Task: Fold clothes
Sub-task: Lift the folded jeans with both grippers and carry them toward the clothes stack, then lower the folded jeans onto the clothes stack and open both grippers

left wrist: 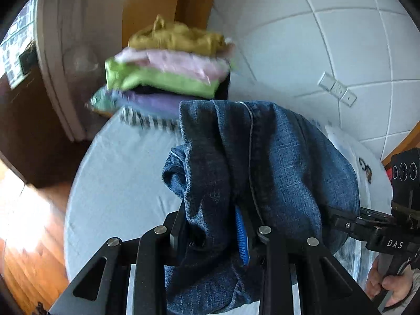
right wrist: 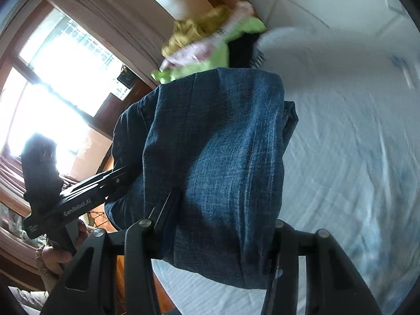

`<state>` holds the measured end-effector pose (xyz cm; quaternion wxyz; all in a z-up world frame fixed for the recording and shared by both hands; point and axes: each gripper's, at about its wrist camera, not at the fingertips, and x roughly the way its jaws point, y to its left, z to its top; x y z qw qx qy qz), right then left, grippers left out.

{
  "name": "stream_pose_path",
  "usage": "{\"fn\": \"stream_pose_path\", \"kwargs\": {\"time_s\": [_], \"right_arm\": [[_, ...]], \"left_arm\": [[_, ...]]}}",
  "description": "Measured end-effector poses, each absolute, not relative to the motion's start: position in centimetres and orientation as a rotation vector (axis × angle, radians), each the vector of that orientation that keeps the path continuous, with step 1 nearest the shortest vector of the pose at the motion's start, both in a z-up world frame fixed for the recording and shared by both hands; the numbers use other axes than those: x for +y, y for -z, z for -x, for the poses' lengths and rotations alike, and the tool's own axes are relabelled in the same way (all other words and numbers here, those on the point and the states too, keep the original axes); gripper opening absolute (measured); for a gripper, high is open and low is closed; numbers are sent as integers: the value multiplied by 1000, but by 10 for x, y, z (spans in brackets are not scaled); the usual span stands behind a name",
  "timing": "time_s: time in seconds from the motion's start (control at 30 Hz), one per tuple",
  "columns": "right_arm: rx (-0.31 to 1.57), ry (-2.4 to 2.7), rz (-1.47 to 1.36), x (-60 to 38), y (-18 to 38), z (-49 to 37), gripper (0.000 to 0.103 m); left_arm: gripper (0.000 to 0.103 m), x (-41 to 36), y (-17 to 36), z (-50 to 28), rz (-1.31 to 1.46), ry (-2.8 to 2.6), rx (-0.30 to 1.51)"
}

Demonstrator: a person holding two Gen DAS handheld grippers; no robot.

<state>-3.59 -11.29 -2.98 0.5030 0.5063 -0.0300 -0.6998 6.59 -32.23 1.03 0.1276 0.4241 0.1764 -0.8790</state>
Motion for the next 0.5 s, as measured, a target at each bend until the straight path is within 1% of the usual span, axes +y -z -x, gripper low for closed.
{"fn": "stream_pose_path", "kwargs": {"time_s": [0.13,0.23,0.33,0.47,0.5], "right_arm": [[-141,1759,-1160,-170,-10,60,46],[-193,1808,-1111,-213,-39,78,46],[-245,1850,-1074,-253,-66,99,46],[-309,1893,-1112,-304,-80,149,46],[-320,1900,-1126,-315,-81,160,48]], "left_arm": [[31,-385,-59,-33,-1205,2660,411],[31,-433,-104,9,-1185,2727,276],[31,-469,-136,53,-1187,2756,152],[32,-519,-153,116,-1241,2768,92],[34,-530,-150,132,-1264,2763,78]]}}
